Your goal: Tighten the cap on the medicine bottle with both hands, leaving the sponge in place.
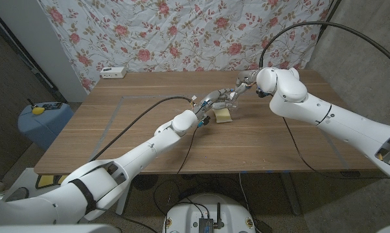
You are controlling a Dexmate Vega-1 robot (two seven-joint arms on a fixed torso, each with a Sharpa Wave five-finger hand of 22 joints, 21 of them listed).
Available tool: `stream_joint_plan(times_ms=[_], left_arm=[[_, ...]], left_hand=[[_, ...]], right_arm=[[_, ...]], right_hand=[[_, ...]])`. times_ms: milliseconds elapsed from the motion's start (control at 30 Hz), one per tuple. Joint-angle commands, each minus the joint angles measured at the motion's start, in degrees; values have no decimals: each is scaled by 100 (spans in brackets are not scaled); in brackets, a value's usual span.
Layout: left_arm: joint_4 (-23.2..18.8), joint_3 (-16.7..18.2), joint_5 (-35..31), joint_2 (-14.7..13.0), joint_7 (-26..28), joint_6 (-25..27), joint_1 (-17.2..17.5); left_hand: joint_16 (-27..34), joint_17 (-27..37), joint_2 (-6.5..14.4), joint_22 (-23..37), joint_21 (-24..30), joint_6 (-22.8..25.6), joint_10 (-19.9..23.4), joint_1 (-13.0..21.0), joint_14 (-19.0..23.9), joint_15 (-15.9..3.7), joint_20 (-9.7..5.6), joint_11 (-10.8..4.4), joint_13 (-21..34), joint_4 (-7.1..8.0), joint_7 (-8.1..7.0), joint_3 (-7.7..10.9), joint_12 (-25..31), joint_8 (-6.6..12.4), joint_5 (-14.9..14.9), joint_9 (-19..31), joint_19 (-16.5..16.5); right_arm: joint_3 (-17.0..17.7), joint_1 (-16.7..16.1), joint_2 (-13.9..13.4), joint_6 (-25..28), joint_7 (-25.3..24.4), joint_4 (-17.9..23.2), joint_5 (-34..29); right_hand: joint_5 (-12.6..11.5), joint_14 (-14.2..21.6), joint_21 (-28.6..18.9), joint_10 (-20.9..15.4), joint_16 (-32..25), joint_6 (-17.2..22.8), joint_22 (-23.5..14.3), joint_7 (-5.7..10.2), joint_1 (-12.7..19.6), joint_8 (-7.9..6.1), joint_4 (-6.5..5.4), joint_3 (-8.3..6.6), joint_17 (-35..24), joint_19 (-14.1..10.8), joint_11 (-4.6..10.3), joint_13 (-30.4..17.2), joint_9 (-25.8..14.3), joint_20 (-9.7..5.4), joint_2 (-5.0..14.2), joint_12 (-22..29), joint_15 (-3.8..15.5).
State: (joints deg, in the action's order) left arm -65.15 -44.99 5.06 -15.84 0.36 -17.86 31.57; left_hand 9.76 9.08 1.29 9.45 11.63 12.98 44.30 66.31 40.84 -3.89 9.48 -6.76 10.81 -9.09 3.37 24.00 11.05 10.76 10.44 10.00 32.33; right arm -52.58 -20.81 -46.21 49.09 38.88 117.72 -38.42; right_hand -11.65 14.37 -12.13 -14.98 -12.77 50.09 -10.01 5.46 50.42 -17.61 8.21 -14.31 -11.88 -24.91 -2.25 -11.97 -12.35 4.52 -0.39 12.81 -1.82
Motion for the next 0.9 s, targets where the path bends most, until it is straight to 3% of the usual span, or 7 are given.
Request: stream_joint_plan(times_ms=[33,533,900], left_arm=[[12,8,16,-1,-10,-7,3],[93,7,31,18,-45,-71,-29],[76,8,40,5,-73,-71,-29]], left_hand=[[19,15,54,26,-3,23,55,35,10,-235,-35,13,25,10,13,64,26,-7,49,15,27],[24,14,61,26,-23,33,60,28,34,-229,-55,14,25,17,10,77,28,-4,51,15,19],[29,14,67,26,-33,32,57,14,64,-217,-69,8,25,26,6,89,27,-5,52,15,19]], right_arm=[[-102,9,41,125,-116,-52,-115],[-376,107,105,302,63,-126,-583],[-397,8,172,340,52,-155,-955]], right_hand=[[22,77,-31,-116,-58,157,-16,-1,-171,-55,-69,9,-19,-81,8,-6,-13,-13,49,39,21],[63,245,-33,-387,-91,677,-19,-23,-720,-172,-253,215,-25,-205,9,9,39,-69,-97,63,82],[4,545,-69,-778,-135,1467,-21,-37,-1002,-414,-279,303,-4,-468,83,21,61,-209,-195,104,288]])
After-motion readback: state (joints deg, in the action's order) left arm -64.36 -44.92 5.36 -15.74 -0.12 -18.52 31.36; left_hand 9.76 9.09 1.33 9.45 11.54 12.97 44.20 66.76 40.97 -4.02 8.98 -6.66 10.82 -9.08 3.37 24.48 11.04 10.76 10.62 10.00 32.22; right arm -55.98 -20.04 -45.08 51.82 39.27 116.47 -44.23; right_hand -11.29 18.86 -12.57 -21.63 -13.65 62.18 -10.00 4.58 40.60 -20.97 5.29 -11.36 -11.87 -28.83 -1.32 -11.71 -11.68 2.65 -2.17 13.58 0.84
